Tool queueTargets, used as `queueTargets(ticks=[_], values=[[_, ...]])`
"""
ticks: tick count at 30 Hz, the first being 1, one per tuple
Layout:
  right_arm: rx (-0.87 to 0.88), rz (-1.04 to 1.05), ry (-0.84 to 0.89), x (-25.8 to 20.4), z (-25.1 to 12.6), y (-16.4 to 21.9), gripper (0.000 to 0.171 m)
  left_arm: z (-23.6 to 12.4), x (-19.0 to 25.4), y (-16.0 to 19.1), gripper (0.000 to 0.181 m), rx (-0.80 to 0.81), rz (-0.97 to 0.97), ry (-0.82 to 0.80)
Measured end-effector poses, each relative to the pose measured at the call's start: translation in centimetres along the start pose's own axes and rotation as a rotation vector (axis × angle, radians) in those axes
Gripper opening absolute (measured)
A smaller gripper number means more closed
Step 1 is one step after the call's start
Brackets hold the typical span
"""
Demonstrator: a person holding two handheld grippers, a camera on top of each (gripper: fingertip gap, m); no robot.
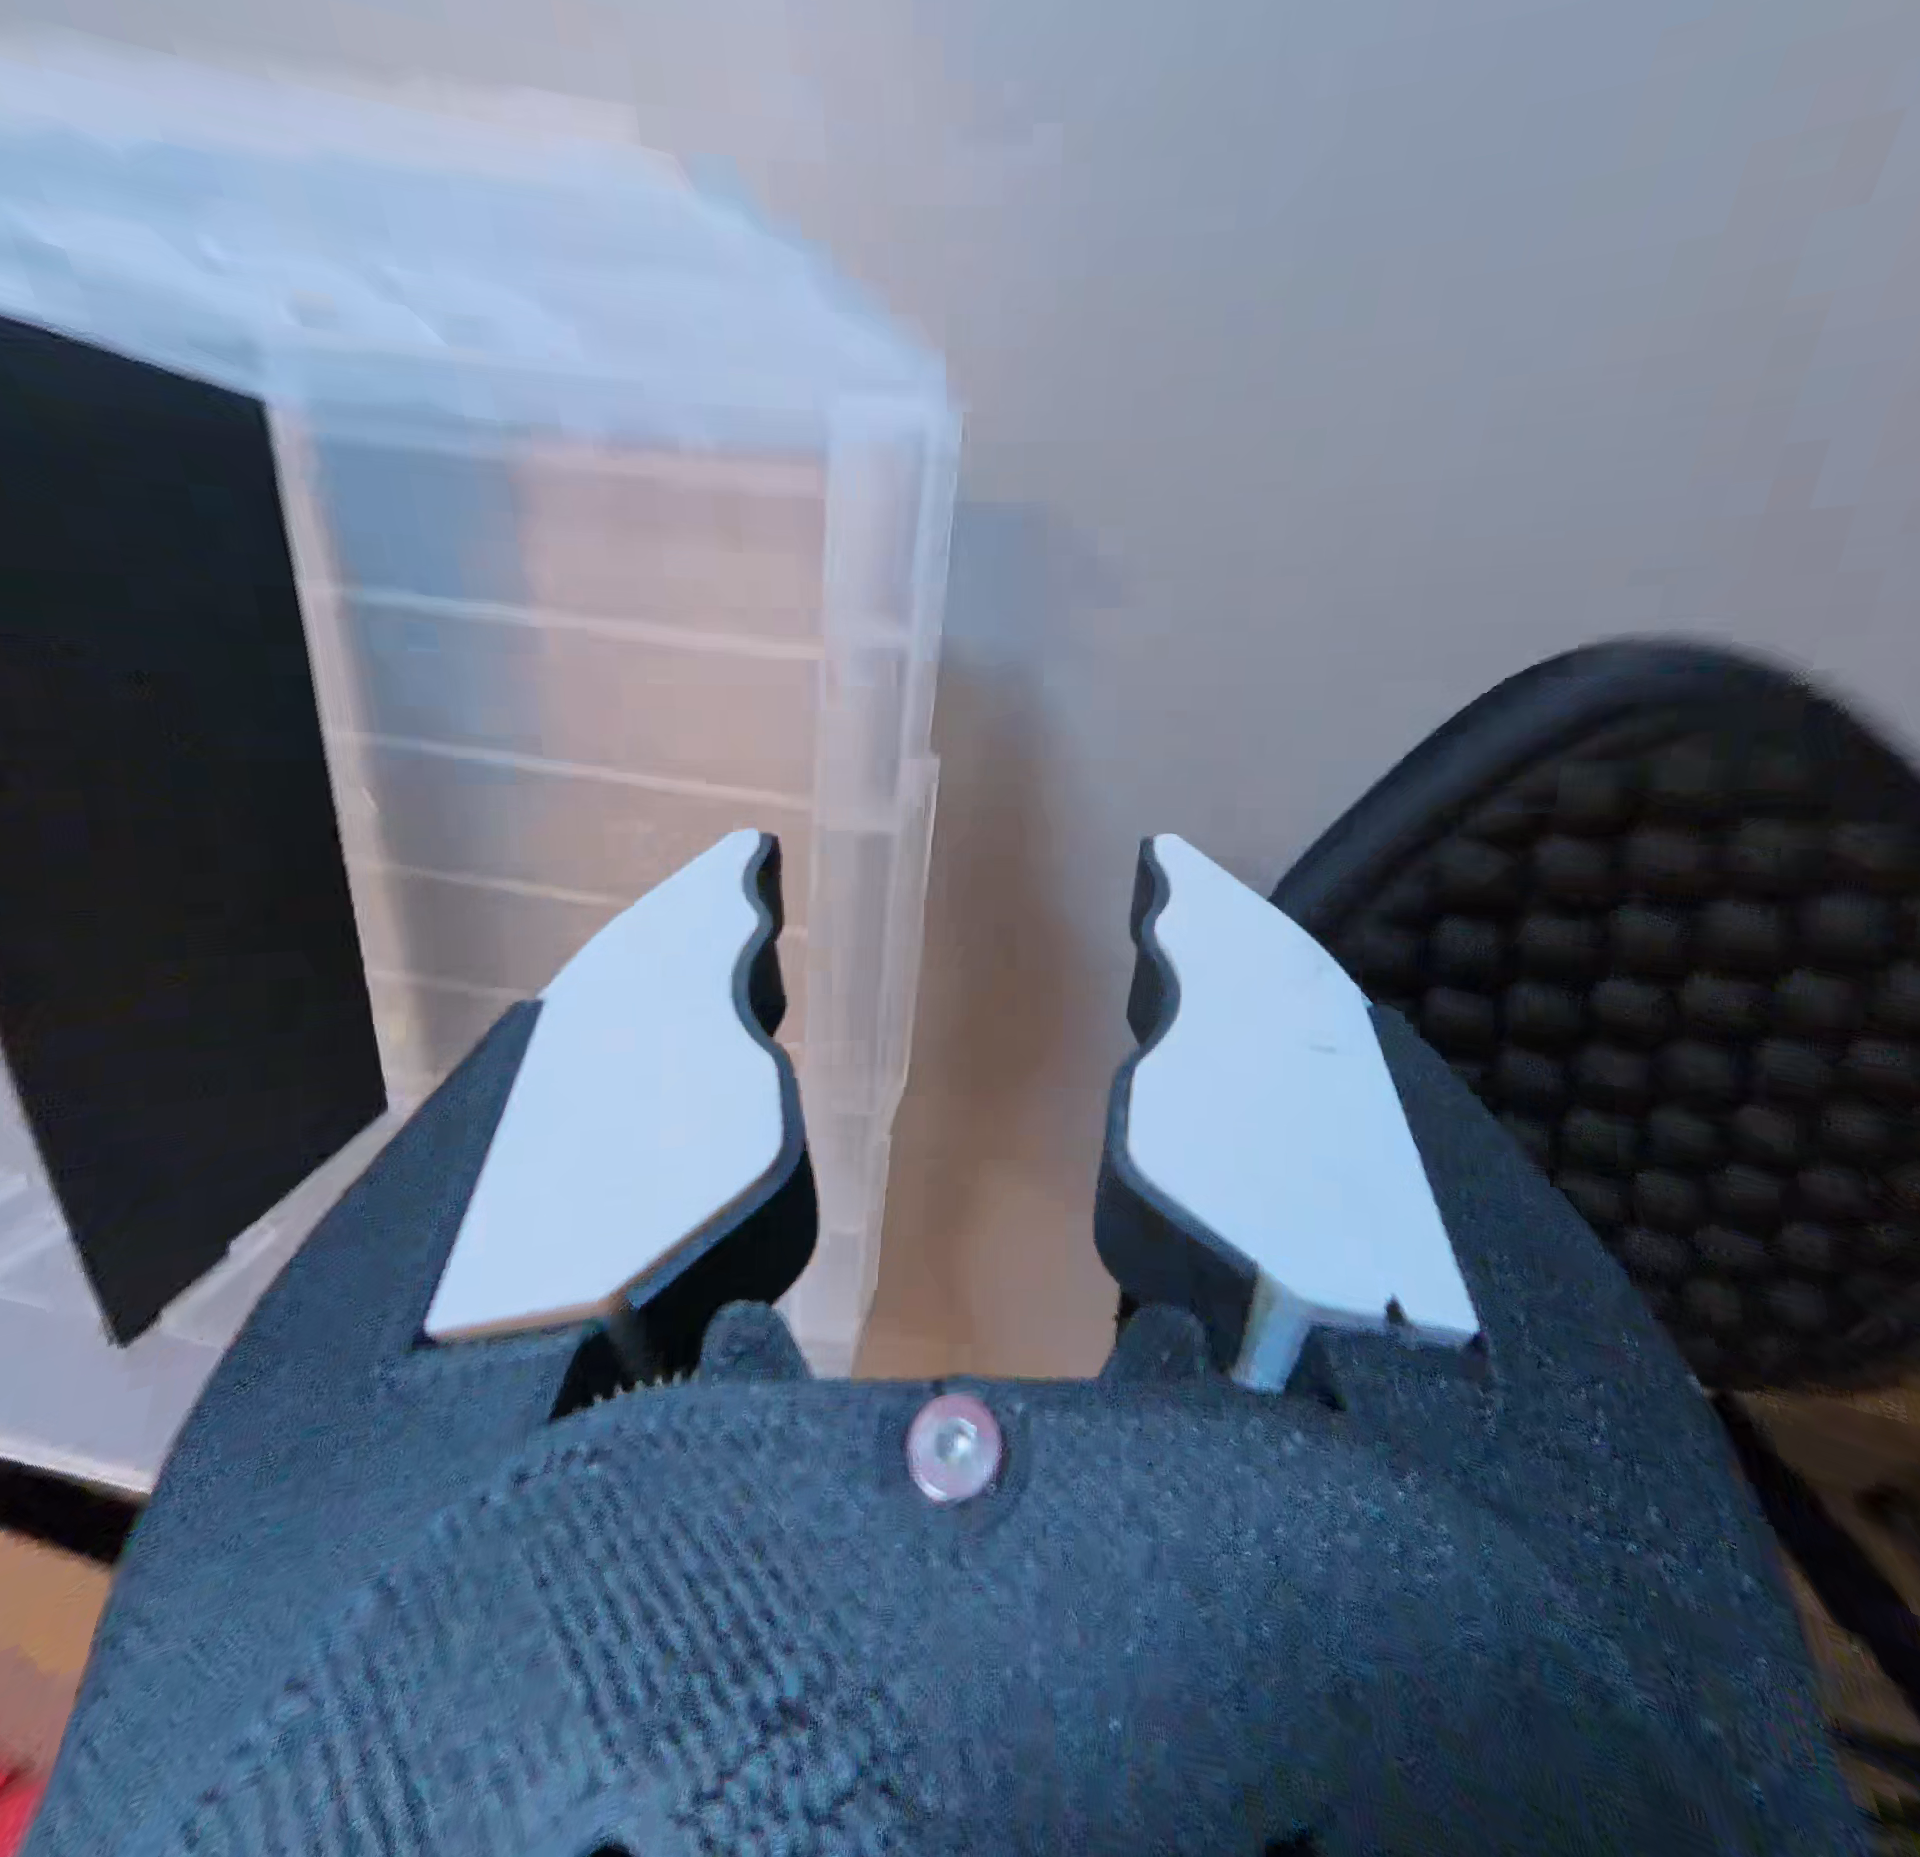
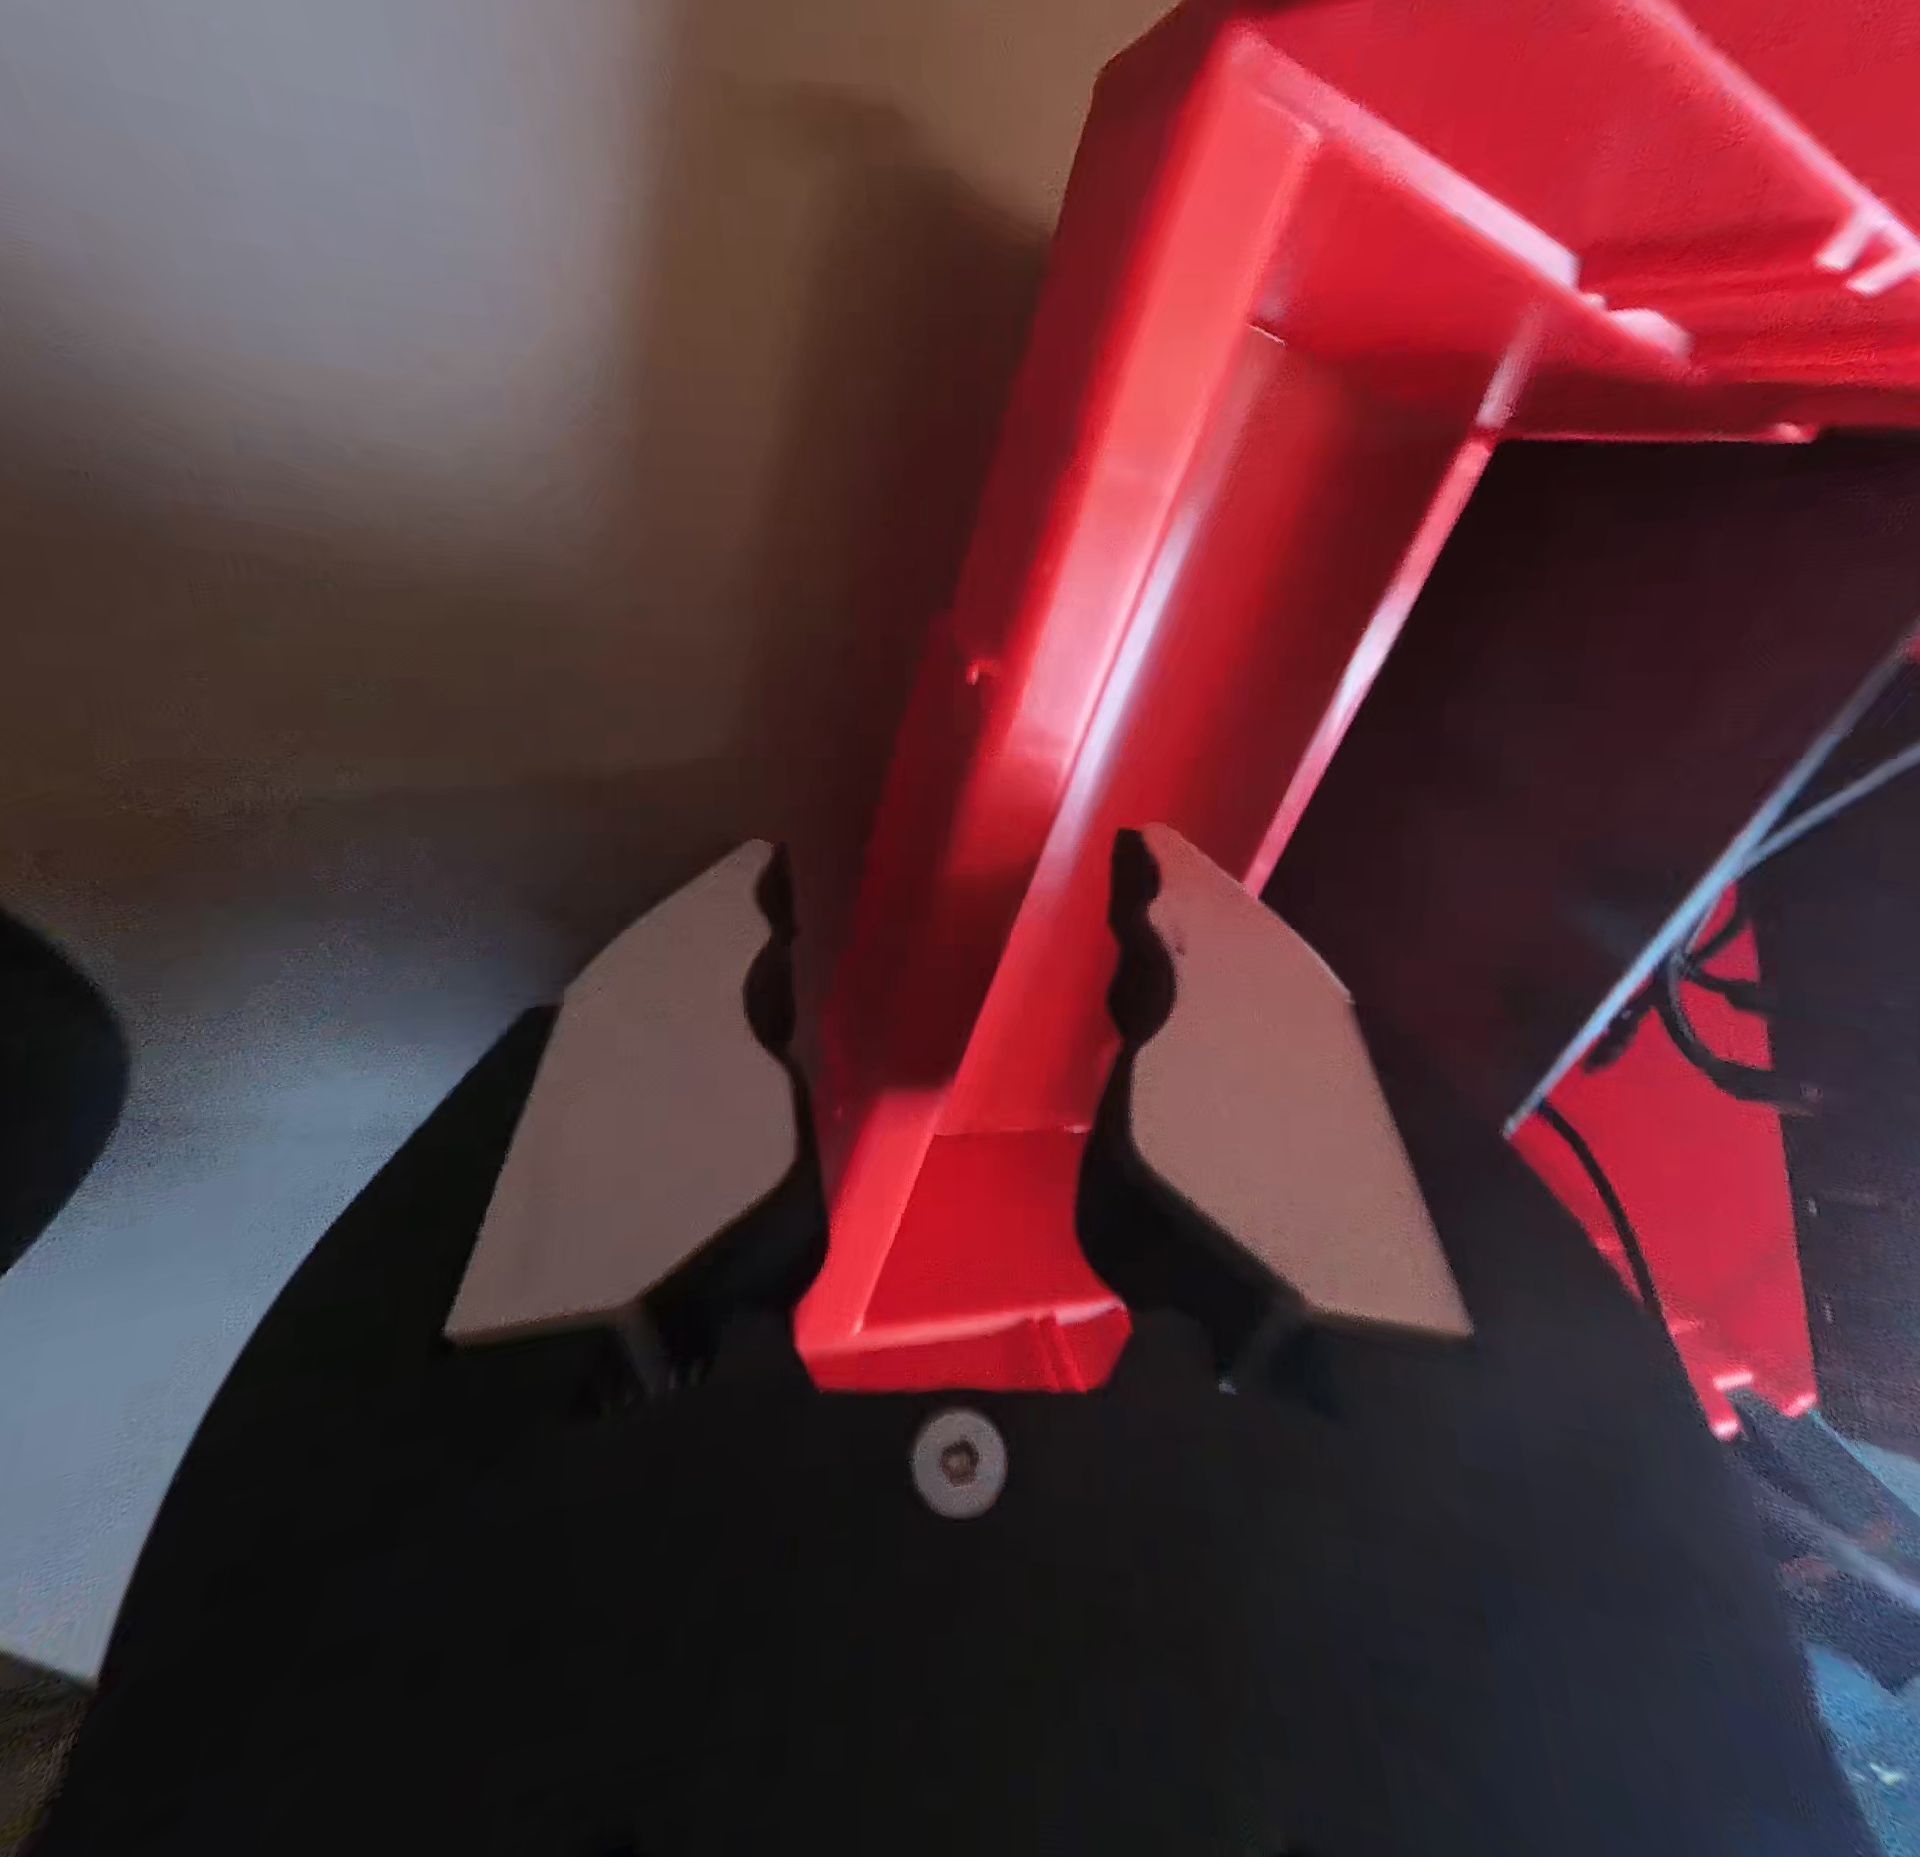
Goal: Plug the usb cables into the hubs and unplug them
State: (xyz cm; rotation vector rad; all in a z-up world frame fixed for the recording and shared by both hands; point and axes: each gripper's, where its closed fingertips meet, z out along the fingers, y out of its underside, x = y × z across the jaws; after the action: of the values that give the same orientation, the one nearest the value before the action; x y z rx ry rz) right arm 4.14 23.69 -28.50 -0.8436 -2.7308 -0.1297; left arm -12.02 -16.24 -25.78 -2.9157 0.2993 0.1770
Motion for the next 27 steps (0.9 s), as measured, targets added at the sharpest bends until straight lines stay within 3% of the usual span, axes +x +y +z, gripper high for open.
queueTargets(ticks=[1, 3, 5, 6, 14, 19, 22, 24, 27], values=[[0.000, -0.006, 0.007, -0.1, 0.7, -0.3, 0.037, 1.0, -0.2, 1.1, 0.064, -0.048, 0.015, -0.018], [-0.014, -0.008, 0.045, 0.1, 0.5, -0.7, 0.035, 2.6, -0.7, 1.9, 0.056, -0.086, 0.057, -0.068], [-0.024, -0.049, 0.085, -0.5, 0.1, -0.8, 0.034, 3.4, -2.5, 2.0, 0.029, -0.115, 0.122, -0.202], [-0.023, -0.077, 0.103, -1.1, 0.0, -0.8, 0.034, 3.7, -2.9, 1.7, 0.029, -0.117, 0.172, -0.227], [0.114, -0.284, 0.188, -8.9, -2.9, -5.6, 0.034, 5.4, -3.7, -7.5, 0.030, 0.042, 0.288, -0.263], [0.236, -0.347, 0.182, -14.6, -6.9, -8.7, 0.036, 6.0, -3.8, -14.4, 0.032, 0.133, 0.424, -0.340], [0.517, -0.210, 0.080, -17.6, -12.4, -10.2, 0.035, 4.0, -4.2, -15.7, 0.040, 0.218, 0.346, -0.362], [0.710, -0.082, 0.057, -17.9, -16.3, -9.9, 0.035, 1.8, -3.9, -15.9, 0.037, 0.333, 0.262, -0.359], [0.856, 0.188, 0.231, -14.3, -19.1, -6.7, 0.035, -2.0, -0.5, -16.3, 0.039, 0.571, 0.089, -0.232]])
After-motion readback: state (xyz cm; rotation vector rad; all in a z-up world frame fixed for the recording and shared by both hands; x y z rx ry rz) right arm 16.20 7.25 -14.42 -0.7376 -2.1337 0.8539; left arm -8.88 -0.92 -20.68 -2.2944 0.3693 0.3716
